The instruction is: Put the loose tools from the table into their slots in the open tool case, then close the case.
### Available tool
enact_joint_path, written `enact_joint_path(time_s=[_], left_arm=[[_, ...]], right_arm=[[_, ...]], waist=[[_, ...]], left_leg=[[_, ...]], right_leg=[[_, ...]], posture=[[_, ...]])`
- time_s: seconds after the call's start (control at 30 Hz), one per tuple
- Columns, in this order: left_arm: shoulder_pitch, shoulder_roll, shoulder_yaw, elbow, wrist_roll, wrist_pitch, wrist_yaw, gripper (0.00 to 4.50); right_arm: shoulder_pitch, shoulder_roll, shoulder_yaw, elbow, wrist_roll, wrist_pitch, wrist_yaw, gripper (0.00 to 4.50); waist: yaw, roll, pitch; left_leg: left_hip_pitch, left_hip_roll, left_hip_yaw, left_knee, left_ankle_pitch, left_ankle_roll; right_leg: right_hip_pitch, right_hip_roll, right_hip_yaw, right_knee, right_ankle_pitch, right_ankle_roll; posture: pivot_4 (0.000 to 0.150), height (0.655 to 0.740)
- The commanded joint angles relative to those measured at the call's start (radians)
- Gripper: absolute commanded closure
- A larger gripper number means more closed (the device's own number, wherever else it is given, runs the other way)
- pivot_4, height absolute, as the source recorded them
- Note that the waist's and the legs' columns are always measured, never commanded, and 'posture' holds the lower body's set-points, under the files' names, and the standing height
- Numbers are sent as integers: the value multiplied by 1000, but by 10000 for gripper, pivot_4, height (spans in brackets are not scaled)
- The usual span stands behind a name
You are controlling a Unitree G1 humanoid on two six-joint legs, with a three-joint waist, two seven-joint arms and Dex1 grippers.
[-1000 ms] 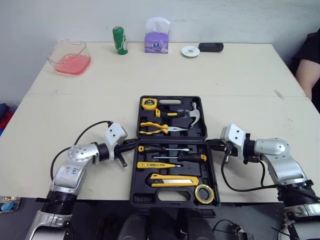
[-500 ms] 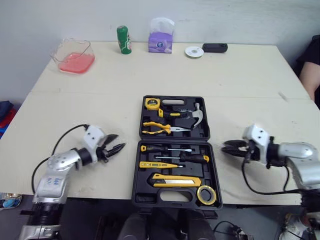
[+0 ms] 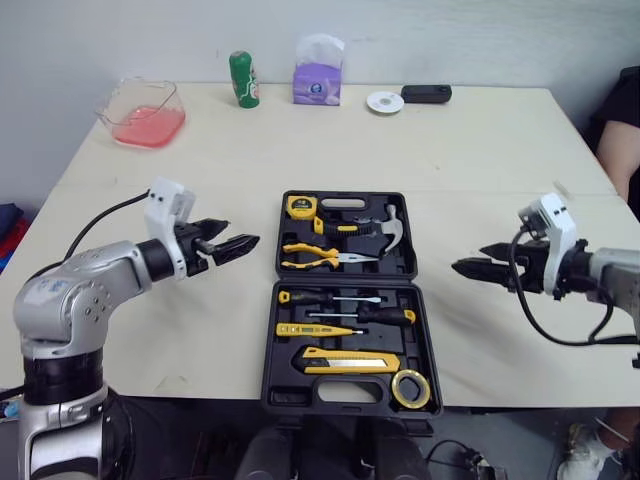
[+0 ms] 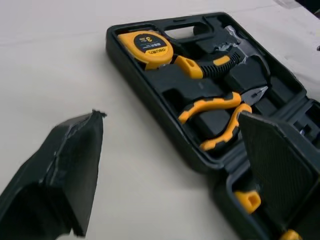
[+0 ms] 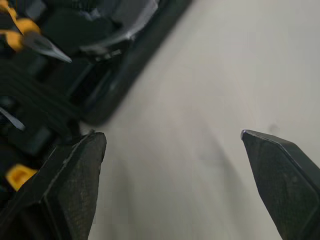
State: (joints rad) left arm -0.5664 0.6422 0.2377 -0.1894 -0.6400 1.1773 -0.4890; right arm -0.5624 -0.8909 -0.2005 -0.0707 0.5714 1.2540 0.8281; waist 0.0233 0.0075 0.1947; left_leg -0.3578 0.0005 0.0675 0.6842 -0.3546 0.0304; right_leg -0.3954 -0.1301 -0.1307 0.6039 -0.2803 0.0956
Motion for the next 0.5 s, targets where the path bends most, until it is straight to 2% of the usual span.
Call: enact_joint_path(time_s=[0.03, 0.17, 0.3, 0.5], left_arm=[[-141, -35, -8, 76, 2, 166, 86, 0], [-239, -71, -50, 156, 42, 202, 125, 0], [-257, -44, -172, 179, 84, 213, 101, 0], [-280, -113, -193, 231, 115, 195, 122, 0]], right_arm=[[-155, 34, 20, 3, 54, 275, -62, 313], [-233, 126, 25, 29, 45, 360, -175, 313], [-274, 187, 27, 63, 32, 360, -277, 313], [-329, 257, 38, 112, -2, 360, -379, 313]], waist=[[-1, 0, 0], [0, -1, 0], [-1, -1, 0], [-1, -1, 0]], left_leg=[[-1, 0, 0, 0, 0, 0], [-2, -1, -1, 0, 1, 0], [-4, -3, 0, 0, 1, 1], [-9, -4, -1, 1, 4, 0]], right_leg=[[-1, 1, 0, 0, 0, 0], [-2, 1, -1, 1, 0, 0], [-3, 1, -1, 1, 0, 1], [-9, 1, -1, 3, 1, 1]], posture=[[1500, 7400], [1500, 7400], [1500, 7400], [1500, 7400]])
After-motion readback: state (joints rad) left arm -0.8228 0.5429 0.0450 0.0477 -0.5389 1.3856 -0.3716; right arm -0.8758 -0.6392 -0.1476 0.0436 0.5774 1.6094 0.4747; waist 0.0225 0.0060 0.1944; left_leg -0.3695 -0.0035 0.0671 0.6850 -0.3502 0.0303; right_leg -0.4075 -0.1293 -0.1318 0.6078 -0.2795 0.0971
